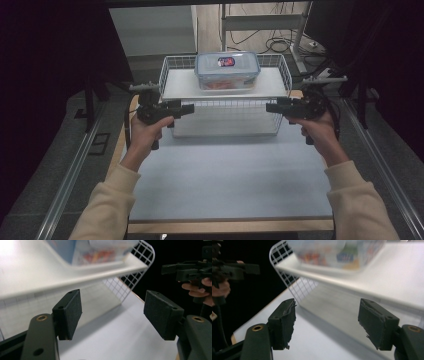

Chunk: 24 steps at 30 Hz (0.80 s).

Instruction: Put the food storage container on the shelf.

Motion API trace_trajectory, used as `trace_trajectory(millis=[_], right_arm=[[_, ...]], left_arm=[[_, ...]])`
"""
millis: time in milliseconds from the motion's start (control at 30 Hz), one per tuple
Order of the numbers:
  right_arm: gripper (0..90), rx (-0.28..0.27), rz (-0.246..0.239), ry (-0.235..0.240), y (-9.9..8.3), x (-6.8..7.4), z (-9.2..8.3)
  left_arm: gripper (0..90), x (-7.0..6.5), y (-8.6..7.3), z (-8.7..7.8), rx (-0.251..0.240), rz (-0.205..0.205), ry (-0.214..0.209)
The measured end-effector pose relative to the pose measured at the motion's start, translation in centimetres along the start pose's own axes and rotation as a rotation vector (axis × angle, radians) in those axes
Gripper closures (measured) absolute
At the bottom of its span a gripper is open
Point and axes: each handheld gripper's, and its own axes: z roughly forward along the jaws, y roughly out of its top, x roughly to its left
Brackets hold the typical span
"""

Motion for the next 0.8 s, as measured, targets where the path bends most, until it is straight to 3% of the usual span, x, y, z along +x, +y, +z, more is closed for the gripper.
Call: trace_trajectory(millis=[133, 167, 200, 233, 267, 400, 500, 667, 800], right_arm=[[28.0, 0.015, -0.03, -0.006, -3.1, 0.5, -0.7], [27.7, 0.014, -0.04, -0.01, -5.0, 0.6, -1.1], [27.3, 0.021, -0.04, -0.01, -6.1, 0.6, -1.3], [27.1, 0.025, -0.044, -0.013, -7.1, 0.6, -1.4], [27.1, 0.025, -0.044, -0.013, -7.1, 0.6, -1.4], [25.5, 0.064, -0.055, -0.037, -10.9, 0.6, -1.4], [24.6, 0.06, -0.045, -0.034, -12.3, 0.4, -1.5], [21.5, 0.041, -0.05, -0.026, -12.3, 0.5, -1.7], [15.5, 0.041, -0.084, -0.042, -12.9, 0.4, -1.4]], left_arm=[[29.7, -0.2, -3.4, -0.6, 0.019, 0.002, -0.019], [29.4, -0.1, -5.3, -0.8, 0.024, 0.002, -0.024], [29.1, -0.1, -5.3, -0.8, 0.024, 0.002, -0.024], [29.0, 0.0, -7.0, -0.8, 0.036, -0.002, -0.029], [29.0, 0.0, -7.0, -0.8, 0.036, -0.002, -0.029], [28.6, 0.5, -9.7, -0.3, 0.069, -0.014, -0.015], [27.8, 0.6, -10.4, 0.2, 0.092, -0.011, 0.007], [27.0, 0.4, -10.5, 0.2, 0.093, 0.01, 0.016], [25.7, 0.5, -11.1, 0.5, 0.101, 0.016, 0.026]])
